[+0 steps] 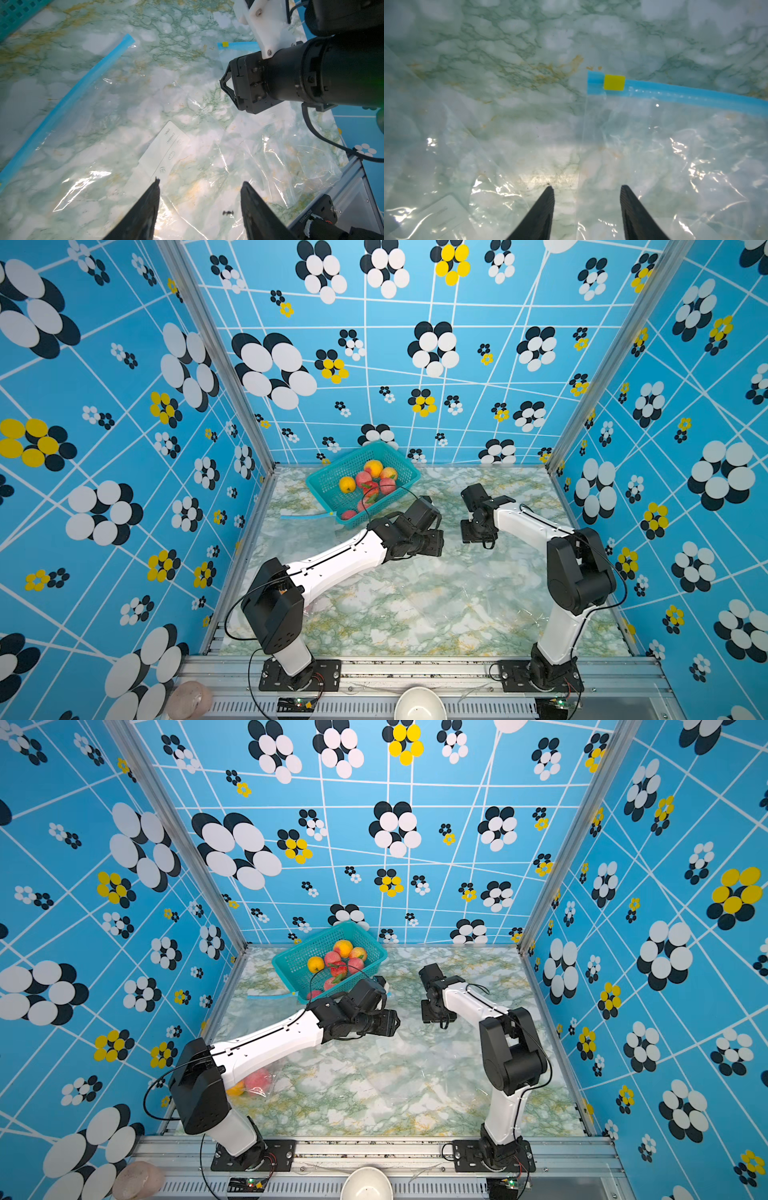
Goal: Place the peach in a zip-top bag and seal the zipper
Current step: Adjust the zipper food storage bag at the center of the board, then pick up the zipper food storage bag.
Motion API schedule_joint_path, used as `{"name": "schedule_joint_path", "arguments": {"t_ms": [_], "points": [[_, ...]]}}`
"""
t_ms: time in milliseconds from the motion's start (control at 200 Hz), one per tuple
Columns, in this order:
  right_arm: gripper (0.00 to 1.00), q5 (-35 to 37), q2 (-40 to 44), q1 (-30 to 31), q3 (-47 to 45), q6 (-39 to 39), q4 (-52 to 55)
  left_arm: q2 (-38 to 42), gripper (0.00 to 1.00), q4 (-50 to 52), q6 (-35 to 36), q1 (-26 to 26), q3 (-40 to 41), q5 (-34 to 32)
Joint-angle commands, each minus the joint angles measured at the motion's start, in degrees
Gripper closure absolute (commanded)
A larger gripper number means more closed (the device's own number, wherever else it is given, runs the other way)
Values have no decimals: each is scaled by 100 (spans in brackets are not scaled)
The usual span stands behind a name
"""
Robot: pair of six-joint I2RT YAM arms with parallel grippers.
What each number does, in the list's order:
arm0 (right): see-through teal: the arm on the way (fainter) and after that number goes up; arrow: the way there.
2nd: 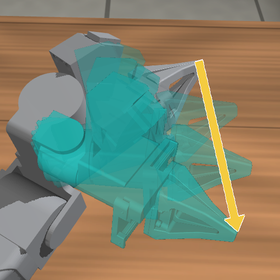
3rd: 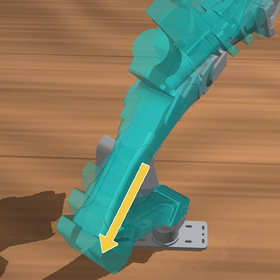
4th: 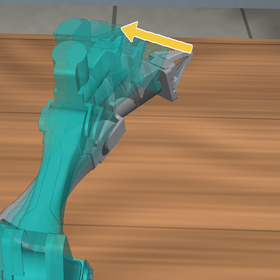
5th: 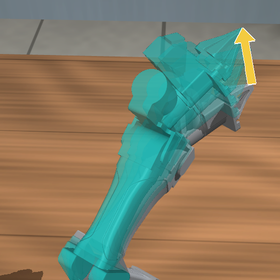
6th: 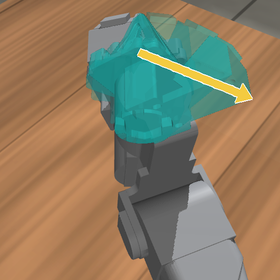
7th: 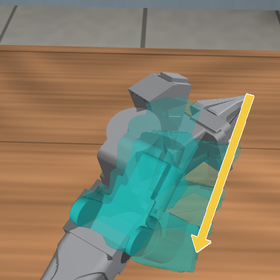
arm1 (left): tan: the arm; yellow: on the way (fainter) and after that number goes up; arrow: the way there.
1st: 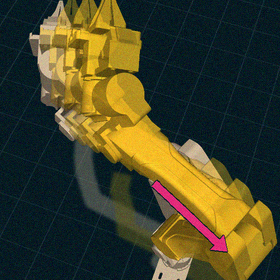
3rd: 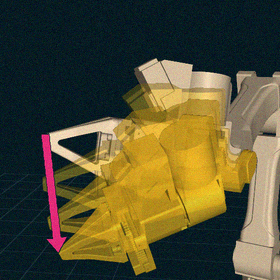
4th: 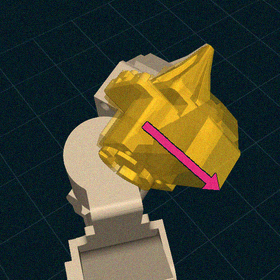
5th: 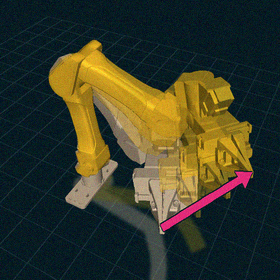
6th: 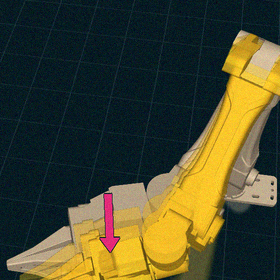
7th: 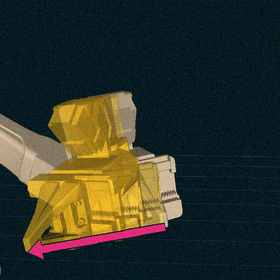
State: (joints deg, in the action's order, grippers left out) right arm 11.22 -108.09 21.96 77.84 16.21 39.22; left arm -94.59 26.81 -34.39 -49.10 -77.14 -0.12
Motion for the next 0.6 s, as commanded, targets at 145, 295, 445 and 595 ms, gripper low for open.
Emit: {"name": "schedule_joint_path", "arguments": {"t_ms": [145,295,445,595], "points": [[54,1509,-844,344,785,-138,671,504,36,202,60,247,496,-293],[58,1784,-951,342,703,-40,669,730,36,202,95,464,672,-273],[71,1935,-977,368,654,-3,570,790,36,200,169,542,654,-241],[93,1882,-784,411,576,-29,497,777,36,141,178,560,673,-258]]}}
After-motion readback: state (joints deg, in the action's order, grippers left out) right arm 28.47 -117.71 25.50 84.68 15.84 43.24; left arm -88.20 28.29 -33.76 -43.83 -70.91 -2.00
